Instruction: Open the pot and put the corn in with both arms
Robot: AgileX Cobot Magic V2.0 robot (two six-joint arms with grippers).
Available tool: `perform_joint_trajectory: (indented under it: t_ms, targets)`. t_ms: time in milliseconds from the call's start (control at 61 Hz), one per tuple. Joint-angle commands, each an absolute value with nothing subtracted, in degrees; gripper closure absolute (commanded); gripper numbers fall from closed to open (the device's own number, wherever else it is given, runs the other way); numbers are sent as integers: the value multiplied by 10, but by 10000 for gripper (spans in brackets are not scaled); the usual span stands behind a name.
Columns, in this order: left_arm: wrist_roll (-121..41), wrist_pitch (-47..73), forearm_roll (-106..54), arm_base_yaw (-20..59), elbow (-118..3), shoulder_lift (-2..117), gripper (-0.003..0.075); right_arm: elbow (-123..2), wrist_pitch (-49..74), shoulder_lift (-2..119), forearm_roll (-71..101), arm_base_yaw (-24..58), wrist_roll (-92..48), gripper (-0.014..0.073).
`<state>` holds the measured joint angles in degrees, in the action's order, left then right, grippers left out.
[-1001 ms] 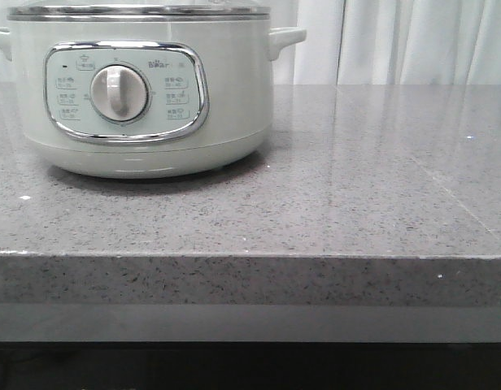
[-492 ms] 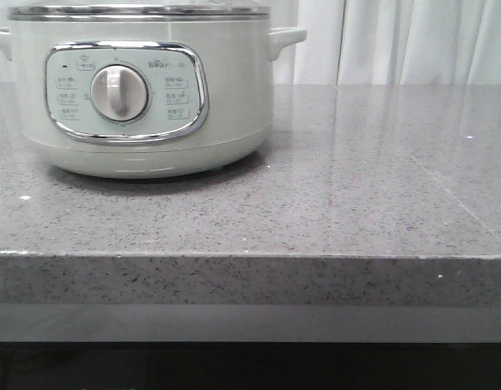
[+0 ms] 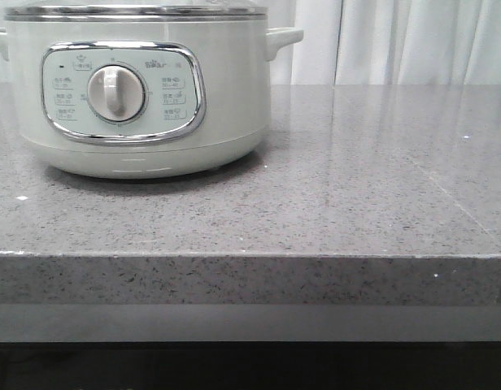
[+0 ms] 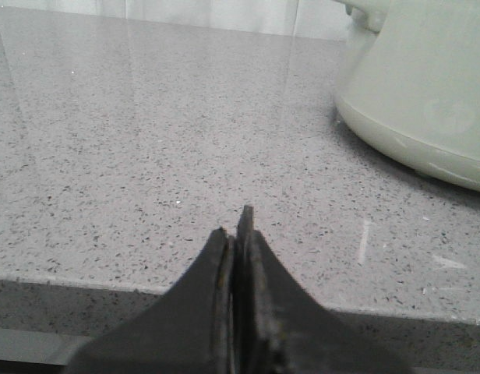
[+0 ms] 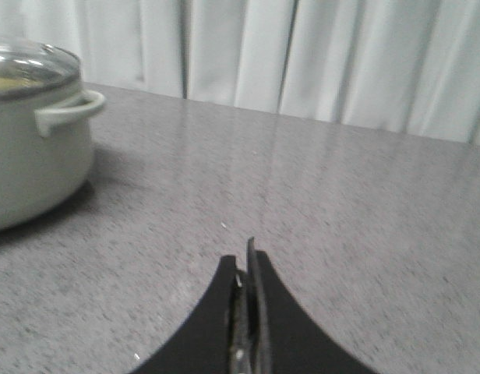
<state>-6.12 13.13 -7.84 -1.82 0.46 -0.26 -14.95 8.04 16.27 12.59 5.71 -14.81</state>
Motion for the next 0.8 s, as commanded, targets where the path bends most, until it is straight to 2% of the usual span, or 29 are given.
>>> perform_joint_trajectory:
  t_ms: [0, 148, 312, 788]
  targets:
    - [-59, 82, -83, -18, 4, -17, 739, -134, 29, 136, 119, 30, -141, 655]
    - [-59, 82, -83, -18, 4, -17, 739, -64, 32, 56, 113, -11, -96, 655]
    - [-59, 82, -83, -18, 4, -17, 739, 4, 33, -18, 109, -18, -86, 655]
    - [-59, 82, -83, -18, 4, -16, 739, 15, 72, -18, 109, -18, -87, 655]
